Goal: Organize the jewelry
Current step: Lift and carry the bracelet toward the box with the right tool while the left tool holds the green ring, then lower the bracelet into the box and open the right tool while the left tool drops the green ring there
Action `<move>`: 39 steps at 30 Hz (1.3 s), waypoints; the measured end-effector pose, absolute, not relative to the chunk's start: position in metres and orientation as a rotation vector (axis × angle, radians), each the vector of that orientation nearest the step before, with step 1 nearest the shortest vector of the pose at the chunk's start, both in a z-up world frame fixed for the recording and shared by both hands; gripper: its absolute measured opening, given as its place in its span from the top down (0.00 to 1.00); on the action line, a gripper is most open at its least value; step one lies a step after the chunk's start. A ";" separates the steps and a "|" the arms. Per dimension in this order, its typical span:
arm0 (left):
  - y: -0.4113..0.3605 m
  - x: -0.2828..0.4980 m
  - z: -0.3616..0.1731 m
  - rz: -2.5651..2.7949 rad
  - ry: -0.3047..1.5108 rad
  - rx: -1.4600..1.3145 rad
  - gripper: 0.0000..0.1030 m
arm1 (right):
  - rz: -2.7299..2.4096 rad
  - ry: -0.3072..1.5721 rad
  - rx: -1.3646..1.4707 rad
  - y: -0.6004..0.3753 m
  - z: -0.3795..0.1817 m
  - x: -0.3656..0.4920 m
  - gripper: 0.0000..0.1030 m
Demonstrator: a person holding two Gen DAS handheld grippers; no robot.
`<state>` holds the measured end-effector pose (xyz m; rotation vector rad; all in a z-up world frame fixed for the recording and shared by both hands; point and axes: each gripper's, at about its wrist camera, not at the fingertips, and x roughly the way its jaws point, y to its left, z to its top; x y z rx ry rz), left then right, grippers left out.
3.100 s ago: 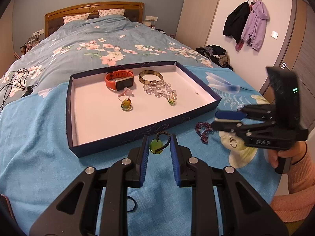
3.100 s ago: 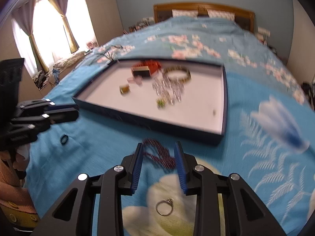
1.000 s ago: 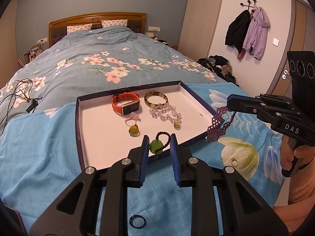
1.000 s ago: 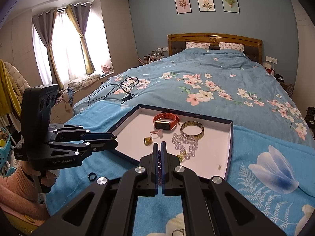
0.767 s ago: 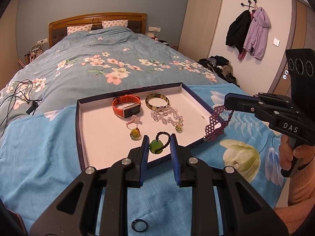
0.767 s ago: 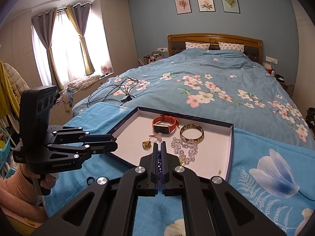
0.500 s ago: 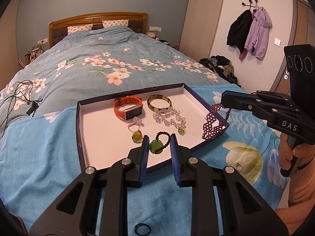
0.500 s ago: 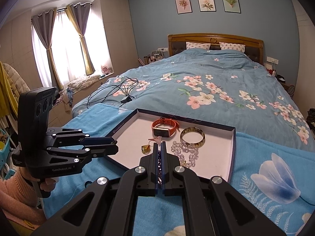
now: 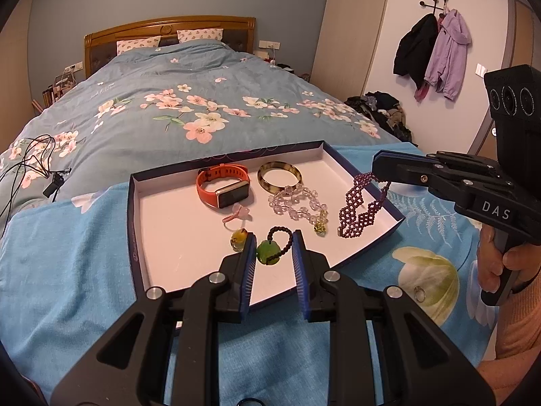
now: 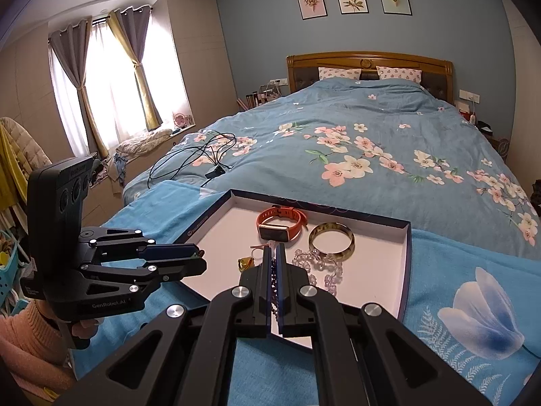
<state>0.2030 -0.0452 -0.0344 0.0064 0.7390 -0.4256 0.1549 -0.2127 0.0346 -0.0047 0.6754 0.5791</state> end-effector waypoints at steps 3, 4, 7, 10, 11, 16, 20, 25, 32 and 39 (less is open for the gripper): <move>-0.045 0.205 -0.035 -0.425 0.740 0.005 0.79 | 0.579 0.680 -0.001 -0.213 0.033 0.159 0.99; -0.046 0.205 -0.035 -0.425 0.740 0.006 0.79 | 0.578 0.681 0.000 -0.213 0.033 0.160 0.99; -0.046 0.205 -0.035 -0.424 0.741 0.004 0.79 | 0.579 0.683 0.003 -0.213 0.032 0.162 0.99; -0.046 0.209 -0.038 -0.421 0.746 0.006 0.79 | 0.582 0.688 0.007 -0.213 0.031 0.165 0.99; -0.046 0.211 -0.039 -0.421 0.747 0.006 0.79 | 0.581 0.690 0.008 -0.213 0.030 0.166 0.99; -0.046 0.215 -0.043 -0.417 0.756 0.008 0.79 | 0.580 0.701 0.012 -0.213 0.025 0.172 0.99; -0.046 0.218 -0.046 -0.413 0.762 0.009 0.79 | 0.581 0.705 0.016 -0.212 0.023 0.175 0.99; -0.049 0.220 -0.048 -0.410 0.771 0.016 0.79 | 0.583 0.712 0.018 -0.209 0.020 0.181 0.99; -0.052 0.223 -0.049 -0.407 0.779 0.020 0.79 | 0.576 0.723 0.017 -0.207 0.016 0.189 0.99; -0.053 0.229 -0.054 -0.405 0.796 0.019 0.79 | 0.572 0.742 0.032 -0.207 0.009 0.196 0.99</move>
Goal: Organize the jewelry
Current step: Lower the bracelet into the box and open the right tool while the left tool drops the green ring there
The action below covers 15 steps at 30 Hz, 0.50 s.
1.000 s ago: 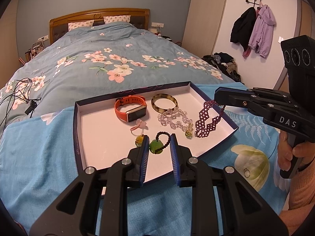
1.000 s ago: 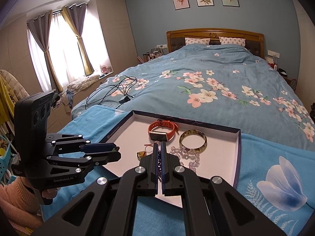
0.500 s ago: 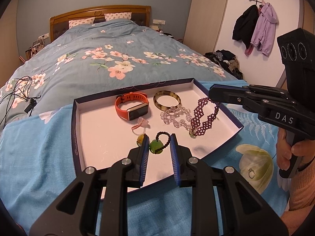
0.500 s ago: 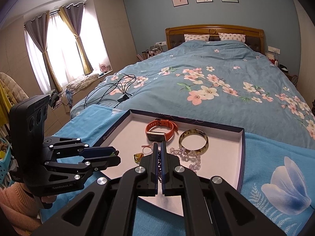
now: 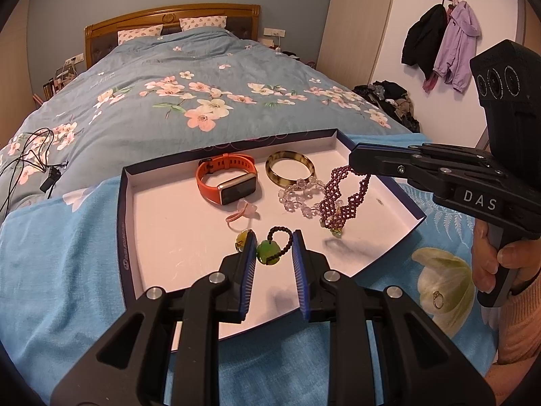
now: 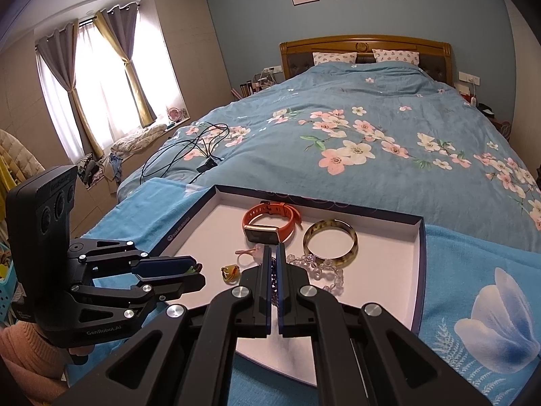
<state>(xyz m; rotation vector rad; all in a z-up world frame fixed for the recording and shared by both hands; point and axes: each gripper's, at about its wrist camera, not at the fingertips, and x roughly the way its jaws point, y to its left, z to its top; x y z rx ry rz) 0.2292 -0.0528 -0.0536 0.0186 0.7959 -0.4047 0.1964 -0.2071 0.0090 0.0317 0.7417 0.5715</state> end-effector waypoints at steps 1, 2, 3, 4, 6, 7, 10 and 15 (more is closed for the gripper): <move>-0.053 0.231 -0.055 -0.403 0.800 0.017 0.79 | 0.570 0.745 0.034 -0.208 0.008 0.197 0.99; -0.053 0.232 -0.056 -0.400 0.803 0.018 0.79 | 0.569 0.749 0.038 -0.208 0.007 0.199 0.99; -0.053 0.233 -0.056 -0.397 0.806 0.018 0.79 | 0.569 0.751 0.039 -0.207 0.007 0.199 0.99; -0.054 0.234 -0.057 -0.395 0.809 0.020 0.79 | 0.570 0.753 0.040 -0.207 0.006 0.200 0.99; -0.056 0.237 -0.058 -0.392 0.812 0.022 0.79 | 0.569 0.755 0.043 -0.207 0.006 0.202 0.99; -0.056 0.238 -0.059 -0.390 0.814 0.023 0.79 | 0.568 0.755 0.041 -0.207 0.006 0.202 0.99; -0.058 0.242 -0.062 -0.391 0.823 0.023 0.79 | 0.565 0.759 0.049 -0.207 0.004 0.205 0.99; -0.062 0.248 -0.068 -0.390 0.845 0.026 0.79 | 0.552 0.774 0.071 -0.209 -0.001 0.213 0.99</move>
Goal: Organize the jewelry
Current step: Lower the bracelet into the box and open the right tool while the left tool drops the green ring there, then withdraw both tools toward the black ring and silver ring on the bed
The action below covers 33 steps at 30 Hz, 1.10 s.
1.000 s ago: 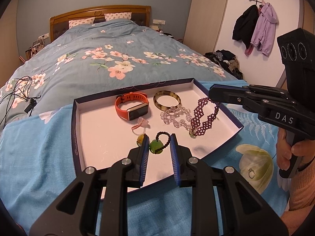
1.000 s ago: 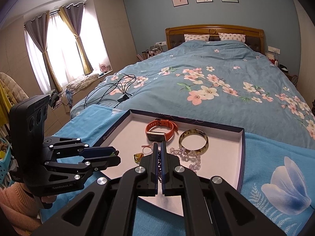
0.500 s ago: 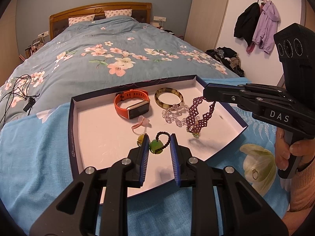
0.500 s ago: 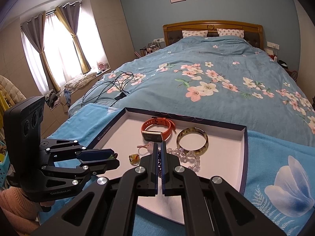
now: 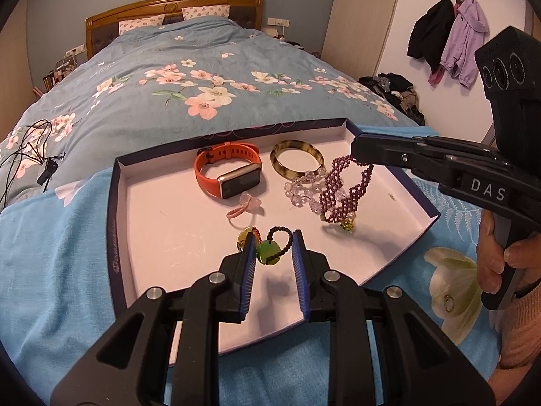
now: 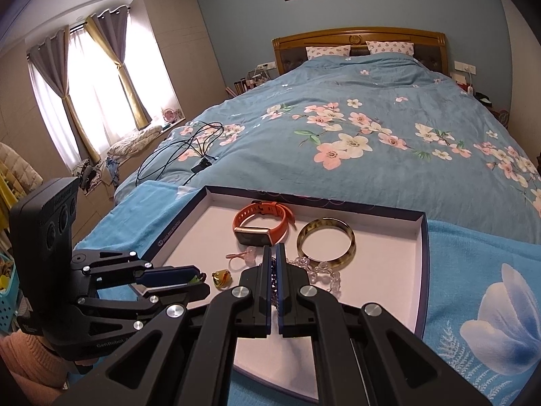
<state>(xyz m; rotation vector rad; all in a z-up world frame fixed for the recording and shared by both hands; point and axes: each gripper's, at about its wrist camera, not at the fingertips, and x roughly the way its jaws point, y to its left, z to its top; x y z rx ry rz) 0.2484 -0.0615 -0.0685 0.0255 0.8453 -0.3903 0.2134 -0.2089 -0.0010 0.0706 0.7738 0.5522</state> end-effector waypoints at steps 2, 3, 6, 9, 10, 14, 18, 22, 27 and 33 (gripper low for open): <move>-0.063 0.252 -0.072 -0.389 0.856 0.029 0.79 | 0.544 0.780 0.071 -0.209 -0.003 0.216 0.99; -0.064 0.254 -0.073 -0.386 0.859 0.031 0.79 | 0.538 0.782 0.071 -0.209 -0.005 0.218 0.99; -0.065 0.259 -0.078 -0.382 0.874 0.032 0.79 | 0.512 0.787 0.066 -0.211 -0.009 0.224 0.99; -0.065 0.264 -0.082 -0.378 0.888 0.032 0.79 | 0.500 0.805 0.076 -0.214 -0.015 0.229 0.99; -0.064 0.265 -0.083 -0.378 0.891 0.032 0.79 | 0.497 0.813 0.076 -0.214 -0.017 0.231 0.99; -0.065 0.271 -0.087 -0.374 0.903 0.029 0.79 | 0.481 0.846 0.080 -0.217 -0.028 0.236 0.99; -0.065 0.276 -0.090 -0.373 0.913 0.026 0.79 | 0.463 0.864 0.082 -0.220 -0.033 0.238 0.95; -0.066 0.278 -0.090 -0.377 0.912 0.016 0.78 | 0.451 0.863 0.088 -0.223 -0.031 0.235 0.93; -0.061 0.271 -0.079 -0.389 0.865 -0.003 0.74 | 0.457 0.839 0.092 -0.228 -0.023 0.225 0.82; -0.046 0.252 -0.053 -0.376 0.790 -0.027 0.71 | 0.487 0.803 0.087 -0.234 -0.008 0.201 0.67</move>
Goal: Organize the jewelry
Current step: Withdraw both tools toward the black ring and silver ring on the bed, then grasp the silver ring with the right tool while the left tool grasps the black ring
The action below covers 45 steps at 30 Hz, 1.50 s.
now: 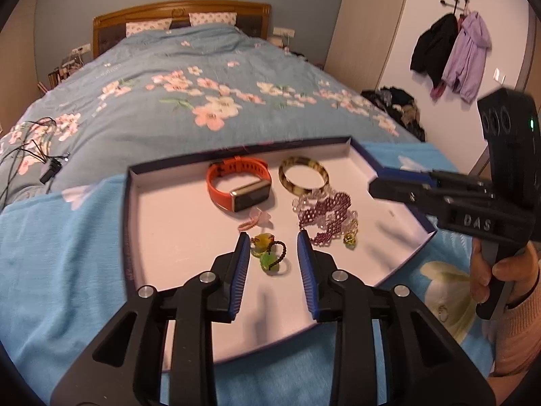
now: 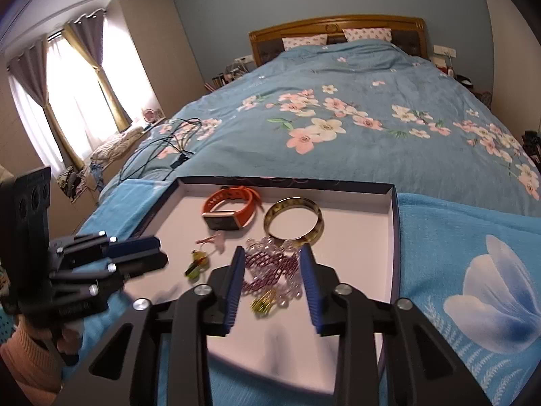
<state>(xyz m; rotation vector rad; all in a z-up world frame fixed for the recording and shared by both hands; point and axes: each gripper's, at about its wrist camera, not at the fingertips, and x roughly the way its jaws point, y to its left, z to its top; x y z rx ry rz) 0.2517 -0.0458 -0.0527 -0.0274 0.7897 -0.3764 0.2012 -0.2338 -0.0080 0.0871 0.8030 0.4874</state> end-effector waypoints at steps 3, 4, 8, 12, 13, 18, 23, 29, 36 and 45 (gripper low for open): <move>-0.035 0.236 -0.042 -0.367 0.757 -0.034 0.69 | 0.501 0.789 0.090 -0.241 -0.002 0.185 0.64; -0.032 0.230 -0.040 -0.367 0.751 -0.034 0.68 | 0.503 0.786 0.090 -0.242 -0.001 0.182 0.63; -0.016 0.207 -0.035 -0.340 0.735 -0.033 0.67 | 0.498 0.783 0.079 -0.253 0.000 0.159 0.61; -0.001 0.186 -0.038 -0.323 0.740 -0.045 0.67 | 0.480 0.799 0.072 -0.263 -0.007 0.139 0.61; 0.001 0.182 -0.039 -0.318 0.742 -0.046 0.67 | 0.473 0.806 0.071 -0.266 -0.009 0.134 0.61; 0.006 0.157 -0.052 -0.314 0.764 -0.038 0.66 | 0.442 0.851 0.063 -0.277 -0.025 0.107 0.59; 0.006 0.137 -0.065 -0.315 0.785 -0.031 0.64 | 0.420 0.891 0.023 -0.278 -0.038 0.083 0.59; 0.007 0.124 -0.073 -0.309 0.797 -0.051 0.62 | 0.418 0.907 0.017 -0.274 -0.046 0.065 0.59; 0.005 0.110 -0.079 -0.299 0.814 -0.032 0.62 | 0.393 0.915 -0.054 -0.260 -0.057 0.056 0.60; 0.000 0.102 -0.089 -0.313 0.846 -0.016 0.61 | 0.336 0.890 -0.100 -0.257 -0.058 0.052 0.78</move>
